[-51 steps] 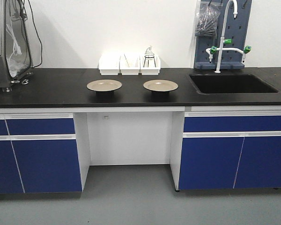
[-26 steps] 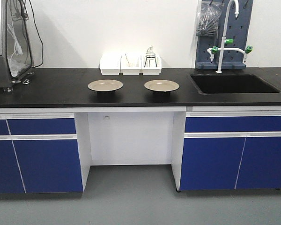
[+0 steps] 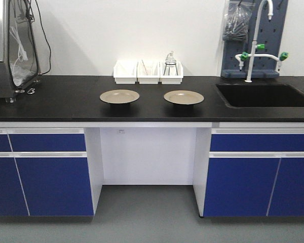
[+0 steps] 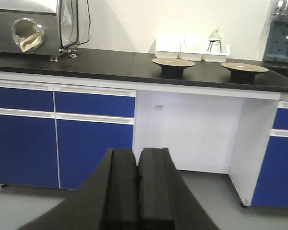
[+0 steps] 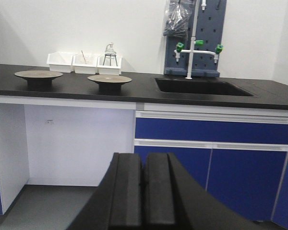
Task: Arrange circular plates on left workspace
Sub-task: 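Drive the base toward the counter with the two beige plates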
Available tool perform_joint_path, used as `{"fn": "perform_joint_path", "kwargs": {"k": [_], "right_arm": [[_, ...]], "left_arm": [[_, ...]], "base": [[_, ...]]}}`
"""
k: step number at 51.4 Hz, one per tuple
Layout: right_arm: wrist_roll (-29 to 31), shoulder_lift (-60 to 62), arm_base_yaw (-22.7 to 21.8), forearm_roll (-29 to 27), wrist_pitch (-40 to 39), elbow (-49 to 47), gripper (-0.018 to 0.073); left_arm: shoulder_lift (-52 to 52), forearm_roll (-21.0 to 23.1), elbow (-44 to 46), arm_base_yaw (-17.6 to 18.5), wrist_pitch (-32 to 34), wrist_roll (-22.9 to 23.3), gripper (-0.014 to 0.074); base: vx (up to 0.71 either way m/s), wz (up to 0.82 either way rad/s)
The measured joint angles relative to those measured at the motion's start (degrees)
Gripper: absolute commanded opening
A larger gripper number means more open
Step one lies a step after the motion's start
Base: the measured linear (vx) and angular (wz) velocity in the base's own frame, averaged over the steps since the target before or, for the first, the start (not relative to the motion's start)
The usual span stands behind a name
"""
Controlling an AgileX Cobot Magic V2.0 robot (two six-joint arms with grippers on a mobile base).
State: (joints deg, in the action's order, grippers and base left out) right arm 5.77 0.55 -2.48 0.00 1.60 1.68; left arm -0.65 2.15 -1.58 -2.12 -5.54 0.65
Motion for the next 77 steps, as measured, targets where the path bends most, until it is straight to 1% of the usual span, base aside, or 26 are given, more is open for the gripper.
{"fn": "perform_joint_path", "kwargs": {"k": [28, 77], "right_arm": [[0.0, 0.0, 0.0, 0.0, 0.0, 0.0, -0.0004], [0.0, 0.0, 0.0, 0.0, 0.0, 0.0, -0.0004]], "left_arm": [[0.0, 0.0, 0.0, 0.0, 0.0, 0.0, 0.0], [0.0, 0.0, 0.0, 0.0, 0.0, 0.0, 0.0]], "base": [[0.41, 0.02], [0.52, -0.04]]}}
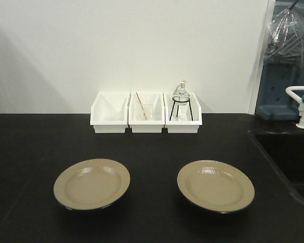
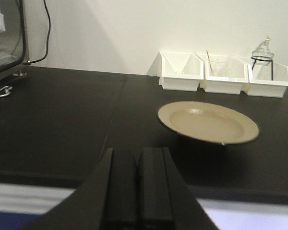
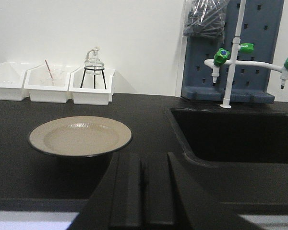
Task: Arrange circular plates on left workspace
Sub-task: 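Drive the base toward the counter with the two beige plates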
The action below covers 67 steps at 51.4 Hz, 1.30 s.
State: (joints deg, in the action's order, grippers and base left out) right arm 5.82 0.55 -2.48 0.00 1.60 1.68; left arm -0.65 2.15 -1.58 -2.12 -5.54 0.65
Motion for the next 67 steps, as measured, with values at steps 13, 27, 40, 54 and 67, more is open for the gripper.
{"fn": "perform_joint_path", "kwargs": {"k": [13, 27, 40, 54, 67], "right_arm": [[0.0, 0.0, 0.0, 0.0, 0.0, 0.0, -0.0004], [0.0, 0.0, 0.0, 0.0, 0.0, 0.0, -0.0004], [0.0, 0.0, 0.0, 0.0, 0.0, 0.0, -0.0004], [0.0, 0.0, 0.0, 0.0, 0.0, 0.0, -0.0004], [0.0, 0.0, 0.0, 0.0, 0.0, 0.0, -0.0004]], "left_arm": [[0.0, 0.0, 0.0, 0.0, 0.0, 0.0, 0.0], [0.0, 0.0, 0.0, 0.0, 0.0, 0.0, 0.0], [0.0, 0.0, 0.0, 0.0, 0.0, 0.0, 0.0], [0.0, 0.0, 0.0, 0.0, 0.0, 0.0, 0.0], [0.0, 0.0, 0.0, 0.0, 0.0, 0.0, 0.0]], "base": [[0.44, 0.01], [0.34, -0.03], [0.22, -0.03], [0.1, -0.02], [0.03, -0.01]]}}
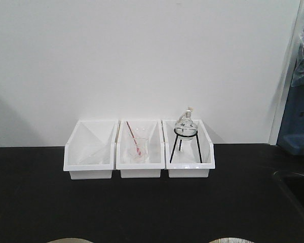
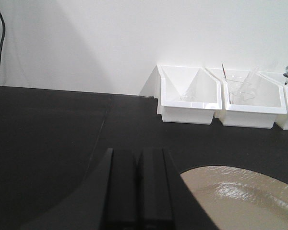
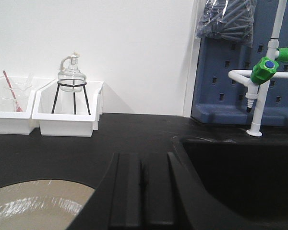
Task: Arrange circular plates on left workspace
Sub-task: 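Drive the base toward the counter with the two beige plates, then lower the right gripper to the rim of the plate nearer the sink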
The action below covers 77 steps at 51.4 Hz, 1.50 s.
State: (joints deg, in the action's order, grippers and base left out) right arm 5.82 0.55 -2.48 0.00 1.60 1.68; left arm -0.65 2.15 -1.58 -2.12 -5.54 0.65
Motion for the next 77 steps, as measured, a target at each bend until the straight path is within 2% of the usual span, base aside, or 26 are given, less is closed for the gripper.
{"fn": "perform_joint_path", "kwargs": {"k": [11, 15, 22, 26, 30, 36, 41, 47, 51, 52, 55, 60, 63, 66, 69, 73, 77], "right_arm": [[0.0, 0.0, 0.0, 0.0, -0.6, 0.0, -0.0004], [-0.3, 0.0, 0.0, -0.5, -3.4, 0.0, -0.0004], [-7.2, 0.0, 0.0, -5.5, -9.4, -0.4, -0.0004], [-11.5, 0.0, 0.1, -9.4, -7.6, -3.3, -0.0004], [-13.6, -1.9, 0.6, -11.8, -4.0, -9.3, -0.0004], [-14.7, -9.1, 2.0, -12.8, 3.7, -19.7, -0.0004], [-14.9, -18.4, 3.5, -13.5, 11.5, -29.3, -0.0004], [-14.2, -31.9, 6.5, -15.8, 23.0, -40.6, -0.0004], [-10.9, -41.1, 8.5, -18.6, 31.1, -47.2, -0.0004], [-2.4, -51.8, 10.3, -25.4, 39.9, -53.5, -0.0004], [5.2, -57.4, 10.4, -33.0, 44.4, -55.8, -0.0004], [17.9, -66.6, 10.4, -47.1, 51.1, -57.4, -0.0004], [23.7, -71.7, 10.4, -53.9, 54.4, -57.5, -0.0004], [27.7, -74.9, 10.4, -58.1, 56.1, -57.5, -0.0004], [29.8, -77.5, 10.3, -59.8, 56.6, -57.5, -0.0004], [31.1, -79.2, 8.7, -60.8, 57.5, -57.5, -0.0004], [31.9, -80.1, 4.9, -61.3, 59.2, -57.5, -0.0004]], "left_arm": [[0.0, -0.2, 0.0, 0.0, 0.2, -0.1, 0.0], [0.0, -1.0, 0.0, 0.0, 1.8, -0.6, 0.0], [0.0, -0.9, 0.0, 0.0, 9.2, -0.3, 0.0], [0.0, 1.7, 0.8, 0.0, 11.9, 4.5, 0.0], [0.0, 3.2, 4.2, 0.0, 8.4, 8.2, 0.0], [3.7, 3.0, 13.4, 0.0, 0.9, 9.5, 0.0], [12.1, 3.7, 21.9, 0.0, -6.3, 9.9, 0.0], [24.5, 8.2, 31.8, 0.9, -13.2, 8.9, 0.0], [32.2, 13.7, 37.2, 2.2, -17.1, 4.2, 0.0], [41.7, 23.8, 41.6, 3.5, -22.5, -6.4, 0.0], [47.0, 34.1, 43.4, 3.9, -26.4, -16.9, 0.0], [54.7, 48.0, 44.1, 3.8, -33.5, -29.8, 0.0], [59.5, 54.5, 44.1, 3.2, -38.2, -35.5, 0.0], [62.8, 59.2, 44.1, 2.1, -41.3, -39.6, 0.0], [64.8, 61.1, 44.1, 0.6, -42.9, -41.3, 0.0], [66.4, 61.3, 44.1, -2.3, -44.9, -42.6, 0.0], [67.5, 59.6, 44.1, -6.4, -47.4, -43.2, 0.0]], "base": [[0.0, 0.0], [0.0, 0.0], [0.0, 0.0], [0.0, 0.0], [0.0, -0.01], [0.0, 0.0], [0.0, 0.0], [0.0, 0.0], [0.0, 0.0], [0.0, 0.0], [0.0, 0.0], [0.0, 0.0], [0.0, 0.0], [0.0, 0.0], [0.0, 0.0], [0.0, 0.0], [0.0, 0.0]]}}
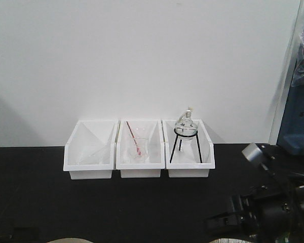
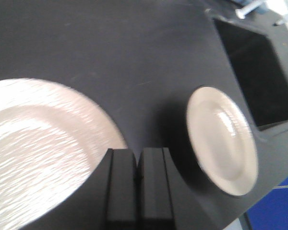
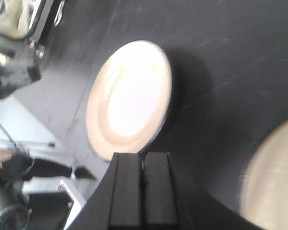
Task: Arrange circular plates on left workspace
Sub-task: 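Lower the right gripper to the rim of the plate nearer the sink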
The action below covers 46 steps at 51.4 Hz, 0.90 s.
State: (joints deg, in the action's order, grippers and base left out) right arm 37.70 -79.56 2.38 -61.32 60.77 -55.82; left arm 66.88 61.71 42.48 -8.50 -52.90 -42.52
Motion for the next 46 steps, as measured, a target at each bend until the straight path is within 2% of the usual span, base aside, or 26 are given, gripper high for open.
{"fn": "perform_joint_path", "kwargs": {"k": [4, 8, 12, 18, 31, 35, 39, 46], "right_arm": [[1.1, -0.2, -6.7, -0.9, 2.3, 0.2, -0.0004], [2.9, -0.2, -13.8, -3.3, 5.0, 1.7, -0.0004], [4.9, -0.2, -20.8, -7.9, 5.7, 4.6, -0.0004], [7.6, -0.2, -26.7, -13.3, 6.2, 7.9, -0.0004], [10.1, -0.2, -28.2, -17.2, 6.7, 8.5, -0.0004], [10.2, -0.2, -28.2, -17.9, 6.7, 8.5, -0.0004], [10.6, -0.2, -28.2, -17.9, 6.8, 8.5, -0.0004], [11.6, -0.2, -28.2, -17.9, 6.7, 8.6, -0.0004]], "left_arm": [[0.8, -2.2, -0.3, -3.8, -2.5, -0.7, 0.0], [1.6, -2.3, -2.3, -8.1, -3.1, -1.5, 0.0], [2.5, -2.1, -4.6, -10.2, -3.1, -2.4, 0.0], [3.5, -3.2, -7.1, -11.7, -2.9, -2.5, 0.0], [3.7, -3.6, -7.7, -11.9, -2.3, -2.7, 0.0004], [3.7, -3.9, -7.7, -11.9, -2.5, -4.1, 0.0017], [3.7, -5.2, -7.7, -11.9, -2.0, -5.5, 0.0049], [3.8, -8.2, -7.7, -11.9, 0.6, -5.9, 0.0162]], "base": [[0.0, 0.0], [0.0, 0.0], [0.0, 0.0], [0.0, 0.0], [0.0, 0.0], [0.0, 0.0], [0.0, 0.0], [0.0, 0.0]]}}
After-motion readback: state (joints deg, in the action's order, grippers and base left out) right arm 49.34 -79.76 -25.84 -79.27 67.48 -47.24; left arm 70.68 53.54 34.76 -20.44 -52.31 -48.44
